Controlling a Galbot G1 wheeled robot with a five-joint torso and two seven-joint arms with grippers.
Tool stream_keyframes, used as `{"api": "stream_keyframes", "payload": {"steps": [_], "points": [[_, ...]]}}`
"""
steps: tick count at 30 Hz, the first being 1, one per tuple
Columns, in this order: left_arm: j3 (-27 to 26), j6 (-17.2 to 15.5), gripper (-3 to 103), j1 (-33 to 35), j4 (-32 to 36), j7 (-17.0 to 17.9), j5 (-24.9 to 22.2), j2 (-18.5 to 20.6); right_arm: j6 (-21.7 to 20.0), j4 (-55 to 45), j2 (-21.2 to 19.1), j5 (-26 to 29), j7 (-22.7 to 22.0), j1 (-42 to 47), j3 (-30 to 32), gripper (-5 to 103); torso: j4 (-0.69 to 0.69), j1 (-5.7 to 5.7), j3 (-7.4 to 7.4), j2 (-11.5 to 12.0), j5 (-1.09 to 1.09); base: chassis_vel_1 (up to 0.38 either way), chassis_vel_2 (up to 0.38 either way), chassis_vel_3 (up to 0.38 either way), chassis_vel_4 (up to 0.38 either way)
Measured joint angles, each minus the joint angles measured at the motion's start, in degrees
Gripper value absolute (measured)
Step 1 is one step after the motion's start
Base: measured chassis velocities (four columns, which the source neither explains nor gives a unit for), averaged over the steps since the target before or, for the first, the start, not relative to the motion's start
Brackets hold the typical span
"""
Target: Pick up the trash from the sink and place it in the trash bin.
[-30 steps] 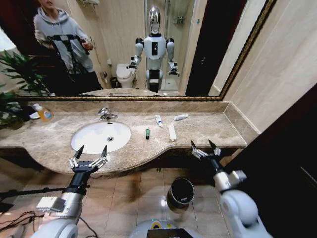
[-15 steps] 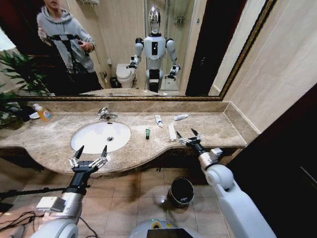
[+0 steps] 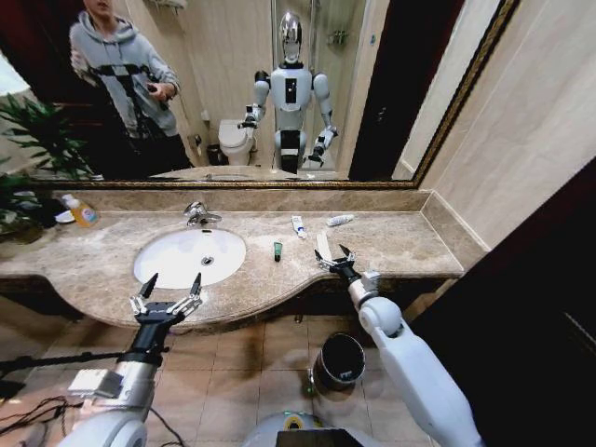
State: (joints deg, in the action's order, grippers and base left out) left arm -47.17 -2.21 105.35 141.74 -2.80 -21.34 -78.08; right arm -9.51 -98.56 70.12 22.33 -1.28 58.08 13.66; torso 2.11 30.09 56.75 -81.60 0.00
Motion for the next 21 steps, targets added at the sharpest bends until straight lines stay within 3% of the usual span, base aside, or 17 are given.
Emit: {"api": "stream_keyframes", "payload": {"steps": [4, 7, 11, 15, 21], "points": [[0.0, 0.0, 100, 0.0, 0.0, 0.0, 0.0, 0.0, 0.0, 1.6, 0.3, -0.6, 0.4, -0.3, 0.1, 91, 0.0, 0.0, 0.0, 0.0, 0.0, 0.0, 0.0, 0.0, 0.0], [0.0, 0.0, 100, 0.0, 0.0, 0.0, 0.0, 0.0, 0.0, 2.4, 0.9, -2.0, 0.8, -0.4, 0.0, 74, 0.0, 0.0, 0.0, 0.0, 0.0, 0.0, 0.0, 0.0, 0.0], [0.0, 0.0, 100, 0.0, 0.0, 0.0, 0.0, 0.0, 0.3, 2.9, 1.6, -4.1, 1.2, -0.4, 0.4, 63, 0.0, -0.01, 0.0, 0.0, 0.0, 0.0, 0.0, 0.0, 0.0], [0.0, 0.0, 100, 0.0, 0.0, 0.0, 0.0, 0.0, 0.5, 3.1, 1.4, -4.7, 1.5, -0.1, 0.6, 42, 0.0, -0.01, 0.0, 0.0, 0.0, 0.0, 0.0, 0.0, 0.0], [0.0, 0.0, 100, 0.0, 0.0, 0.0, 0.0, 0.0, 0.7, 3.2, 1.2, -4.6, 1.8, 0.3, 1.3, 25, 0.0, 0.0, 0.0, 0.0, 0.0, 0.0, 0.0, 0.0, 0.0]]}}
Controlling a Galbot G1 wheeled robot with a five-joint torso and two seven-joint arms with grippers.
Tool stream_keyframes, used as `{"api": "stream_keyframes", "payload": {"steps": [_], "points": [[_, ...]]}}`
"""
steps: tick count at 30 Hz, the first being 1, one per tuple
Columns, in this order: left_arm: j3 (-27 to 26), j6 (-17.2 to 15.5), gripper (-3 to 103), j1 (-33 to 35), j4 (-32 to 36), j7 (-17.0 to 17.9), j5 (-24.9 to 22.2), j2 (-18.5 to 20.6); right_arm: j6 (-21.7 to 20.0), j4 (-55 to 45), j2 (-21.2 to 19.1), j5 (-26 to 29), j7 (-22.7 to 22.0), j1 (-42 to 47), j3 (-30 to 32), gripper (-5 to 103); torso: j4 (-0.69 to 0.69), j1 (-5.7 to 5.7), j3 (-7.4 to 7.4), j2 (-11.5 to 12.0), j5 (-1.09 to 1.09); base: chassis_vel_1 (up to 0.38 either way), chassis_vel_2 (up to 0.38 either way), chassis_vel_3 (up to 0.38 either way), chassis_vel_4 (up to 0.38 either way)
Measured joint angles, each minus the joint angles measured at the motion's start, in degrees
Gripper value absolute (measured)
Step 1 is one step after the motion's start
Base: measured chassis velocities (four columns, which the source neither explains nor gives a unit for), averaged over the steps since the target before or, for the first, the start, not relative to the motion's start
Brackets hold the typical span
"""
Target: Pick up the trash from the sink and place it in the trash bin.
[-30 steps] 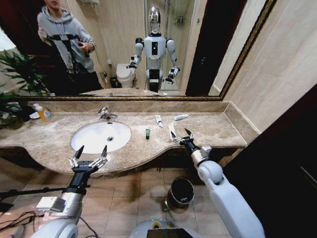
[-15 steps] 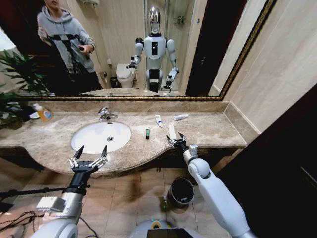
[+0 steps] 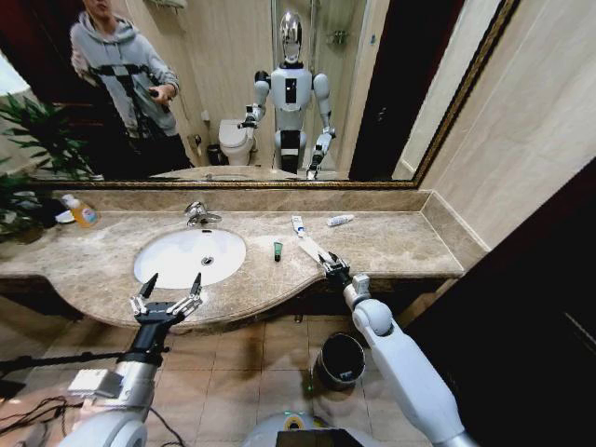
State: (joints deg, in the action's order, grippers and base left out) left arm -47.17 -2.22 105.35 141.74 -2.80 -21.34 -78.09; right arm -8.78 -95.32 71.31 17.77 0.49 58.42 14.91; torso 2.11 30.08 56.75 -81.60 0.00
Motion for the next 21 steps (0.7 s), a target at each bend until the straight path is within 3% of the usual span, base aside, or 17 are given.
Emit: {"api": "stream_keyframes", "payload": {"steps": [2, 7, 21], "points": [[0.0, 0.0, 100, 0.0, 0.0, 0.0, 0.0, 0.0, 0.1, -0.1, -0.2, 0.2, 0.0, 0.3, 0.3, 15, 0.0, 0.0, 0.0, 0.0, 0.0, 0.0, 0.0, 0.0, 0.0], [0.0, 0.0, 100, 0.0, 0.0, 0.0, 0.0, 0.0, 0.2, -0.8, -0.6, 0.7, 0.0, 0.7, 0.7, 2, 0.0, 0.0, 0.0, 0.0, 0.0, 0.0, 0.0, 0.0, 0.0], [0.0, 0.0, 100, 0.0, 0.0, 0.0, 0.0, 0.0, 0.5, -9.1, -3.0, 3.0, 0.8, 6.1, 6.2, 0, 0.0, 0.0, 0.0, 0.0, 0.0, 0.0, 0.0, 0.0, 0.0]]}}
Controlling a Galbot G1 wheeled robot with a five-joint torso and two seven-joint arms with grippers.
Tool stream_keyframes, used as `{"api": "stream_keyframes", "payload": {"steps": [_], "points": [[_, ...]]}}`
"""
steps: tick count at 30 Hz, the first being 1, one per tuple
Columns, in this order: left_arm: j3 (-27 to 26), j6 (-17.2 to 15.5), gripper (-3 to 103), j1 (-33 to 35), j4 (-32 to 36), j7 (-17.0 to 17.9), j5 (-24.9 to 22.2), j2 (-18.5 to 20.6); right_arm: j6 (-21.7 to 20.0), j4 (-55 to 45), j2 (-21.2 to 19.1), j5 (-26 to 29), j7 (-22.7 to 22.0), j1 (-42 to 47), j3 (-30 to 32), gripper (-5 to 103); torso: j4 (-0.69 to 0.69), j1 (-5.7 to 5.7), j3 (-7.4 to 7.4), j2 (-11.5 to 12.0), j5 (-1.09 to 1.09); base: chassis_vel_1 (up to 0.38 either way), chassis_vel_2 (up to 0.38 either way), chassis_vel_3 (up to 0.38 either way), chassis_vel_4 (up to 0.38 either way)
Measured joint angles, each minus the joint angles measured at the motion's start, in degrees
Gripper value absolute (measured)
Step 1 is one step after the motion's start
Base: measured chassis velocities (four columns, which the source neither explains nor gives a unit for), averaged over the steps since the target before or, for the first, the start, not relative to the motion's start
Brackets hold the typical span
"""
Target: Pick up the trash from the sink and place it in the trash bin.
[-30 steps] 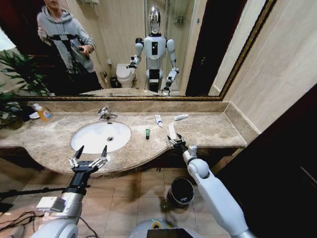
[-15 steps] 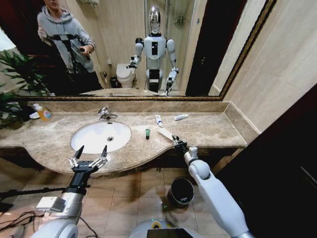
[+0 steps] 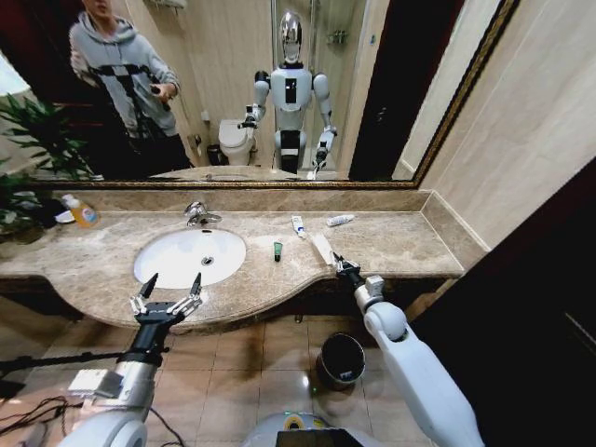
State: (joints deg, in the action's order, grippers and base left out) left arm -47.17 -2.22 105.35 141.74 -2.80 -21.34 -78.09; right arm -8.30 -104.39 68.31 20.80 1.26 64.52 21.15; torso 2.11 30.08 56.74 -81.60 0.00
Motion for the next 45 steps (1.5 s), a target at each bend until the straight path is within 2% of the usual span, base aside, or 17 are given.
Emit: {"api": "stream_keyframes", "payload": {"steps": [7, 14, 19, 20, 23, 25, 33, 38, 39, 42, 45], "points": [[0.0, 0.0, 100, 0.0, 0.0, 0.0, 0.0, 0.0, 0.9, -7.8, -1.2, 1.6, 0.2, 6.7, 4.1, 0, 0.0, 0.0, 0.0, 0.0, 0.0, 0.0, 0.0, 0.0, 0.0], [0.0, 0.0, 100, 0.0, 0.0, 0.0, 0.0, 0.0, 3.2, -14.2, -0.4, 1.1, 0.5, 15.8, 7.2, 0, 0.0, 0.0, 0.0, 0.0, 0.0, 0.0, 0.0, 0.0, 0.0], [0.0, 0.0, 100, 0.0, 0.0, 0.0, 0.0, 0.0, 9.4, -16.0, 1.9, -1.3, 2.2, 25.0, 9.4, 0, 0.0, 0.0, -0.01, 0.0, 0.0, 0.0, 0.0, 0.0, 0.0], [0.0, 0.0, 100, 0.0, 0.0, 0.0, 0.0, 0.0, 9.4, -16.0, 1.9, -1.3, 2.2, 25.0, 9.4, 0, 0.0, 0.0, -0.01, 0.0, 0.0, 0.0, 0.0, 0.0, 0.0], [0.0, 0.0, 100, 0.0, 0.0, 0.0, 0.0, 0.0, 14.4, -15.8, 3.9, -2.6, 5.2, 32.2, 9.3, 0, -0.01, 0.0, 0.0, 0.0, -0.01, 0.0, 0.0, 0.0, 0.0], [0.0, 0.0, 100, 0.0, 0.0, 0.0, 0.0, 0.0, 15.4, -15.8, 4.5, -3.3, 5.8, 34.0, 9.1, 0, -0.02, 0.0, -0.01, 0.0, -0.01, 0.0, 0.0, 0.0, 0.0], [0.0, 0.0, 100, 0.0, 0.0, 0.0, 0.0, 0.0, 22.2, -11.9, 6.4, -6.2, 8.1, 40.9, 8.7, 0, 0.0, 0.0, 0.0, 0.0, 0.0, 0.0, 0.0, 0.0, 0.0], [0.0, 0.0, 100, 0.0, 0.0, 0.0, 0.0, 0.0, 26.1, -7.2, 6.8, -6.3, 8.7, 42.0, 8.6, 0, 0.0, 0.0, 0.0, 0.0, 0.0, 0.0, 0.0, 0.0, 0.0], [0.0, 0.0, 100, 0.0, 0.0, 0.0, 0.0, 0.0, 26.1, -7.2, 6.8, -6.3, 8.7, 42.0, 8.6, 0, 0.0, 0.0, 0.0, 0.0, 0.0, 0.0, 0.0, 0.0, 0.0], [0.0, 0.0, 100, 0.0, 0.0, 0.0, 0.0, 0.0, 26.0, -2.0, 6.9, -1.6, 9.2, 41.4, 7.6, 0, -0.01, 0.0, 0.0, 0.0, -0.01, 0.0, 0.0, 0.0, 0.0], [0.0, 0.0, 100, 0.0, 0.0, 0.0, 0.0, 0.0, 25.9, 3.0, 6.9, -1.7, 9.6, 39.5, 7.1, 0, 0.0, 0.0, 0.0, 0.0, 0.0, 0.0, 0.0, 0.0, 0.0]]}}
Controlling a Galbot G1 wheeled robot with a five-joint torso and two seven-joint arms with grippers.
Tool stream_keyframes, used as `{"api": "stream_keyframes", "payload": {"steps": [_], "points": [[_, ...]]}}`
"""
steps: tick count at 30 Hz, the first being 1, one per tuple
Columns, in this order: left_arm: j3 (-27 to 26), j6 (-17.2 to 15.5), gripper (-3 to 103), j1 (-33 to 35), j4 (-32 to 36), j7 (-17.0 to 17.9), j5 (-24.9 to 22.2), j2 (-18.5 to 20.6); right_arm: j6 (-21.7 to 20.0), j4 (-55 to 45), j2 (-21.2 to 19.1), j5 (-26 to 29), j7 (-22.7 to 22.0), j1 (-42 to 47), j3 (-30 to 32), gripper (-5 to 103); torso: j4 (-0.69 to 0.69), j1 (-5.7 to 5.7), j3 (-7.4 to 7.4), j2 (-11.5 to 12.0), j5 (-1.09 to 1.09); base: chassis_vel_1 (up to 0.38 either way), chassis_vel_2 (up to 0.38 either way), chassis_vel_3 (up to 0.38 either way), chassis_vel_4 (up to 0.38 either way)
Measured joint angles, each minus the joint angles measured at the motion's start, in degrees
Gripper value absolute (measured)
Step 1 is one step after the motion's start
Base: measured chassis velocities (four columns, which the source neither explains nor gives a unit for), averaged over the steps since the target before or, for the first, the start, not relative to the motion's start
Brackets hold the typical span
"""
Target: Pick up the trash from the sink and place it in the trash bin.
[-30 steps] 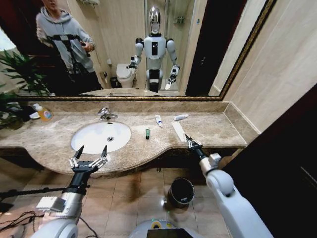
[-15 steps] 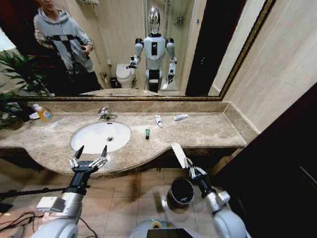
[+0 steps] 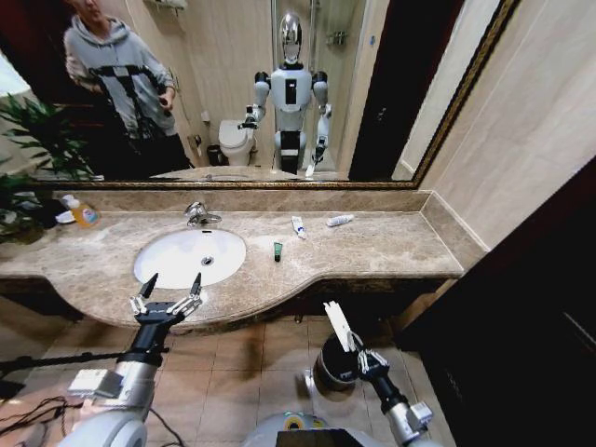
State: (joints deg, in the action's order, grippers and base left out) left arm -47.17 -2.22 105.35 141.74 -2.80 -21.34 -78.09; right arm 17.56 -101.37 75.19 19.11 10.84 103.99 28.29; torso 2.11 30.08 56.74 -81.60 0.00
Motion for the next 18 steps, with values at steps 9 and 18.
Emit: {"api": "stream_keyframes", "payload": {"steps": [9, 18], "points": [[0.0, 0.0, 100, 0.0, 0.0, 0.0, 0.0, 0.0, -6.9, 14.7, 1.0, 9.4, -1.5, -9.9, -2.7, 0, 0.0, 0.01, 0.01, 0.0, 0.01, 0.0, 0.0, 0.0, 0.0], [0.0, 0.0, 100, 0.0, 0.0, 0.0, 0.0, 0.0, -4.4, 33.1, 3.2, -3.9, -2.6, -20.8, -1.4, 0, 0.0, 0.01, 0.01, 0.0, 0.01, 0.0, 0.0, 0.0, 0.0]]}}
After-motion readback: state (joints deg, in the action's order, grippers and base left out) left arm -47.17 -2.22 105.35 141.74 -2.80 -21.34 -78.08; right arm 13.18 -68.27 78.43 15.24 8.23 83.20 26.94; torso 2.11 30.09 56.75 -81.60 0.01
